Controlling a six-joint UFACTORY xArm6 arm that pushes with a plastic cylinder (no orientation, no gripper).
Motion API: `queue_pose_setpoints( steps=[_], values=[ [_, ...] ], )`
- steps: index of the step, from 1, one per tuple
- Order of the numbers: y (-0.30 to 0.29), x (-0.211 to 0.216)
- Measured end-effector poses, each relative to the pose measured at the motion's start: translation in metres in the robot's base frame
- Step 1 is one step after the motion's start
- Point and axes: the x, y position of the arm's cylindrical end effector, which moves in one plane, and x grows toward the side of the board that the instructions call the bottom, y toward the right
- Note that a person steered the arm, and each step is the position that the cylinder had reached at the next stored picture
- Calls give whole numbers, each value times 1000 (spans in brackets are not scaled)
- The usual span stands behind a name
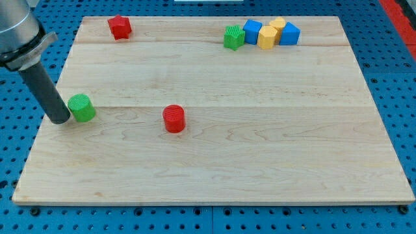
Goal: Push the green circle towards the red star
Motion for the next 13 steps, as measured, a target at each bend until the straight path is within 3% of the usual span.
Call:
queue_pose_setpoints(
  steps=[6, 8, 13],
  values=[
    [61, -50],
    [76, -37],
    [71, -196]
  ],
)
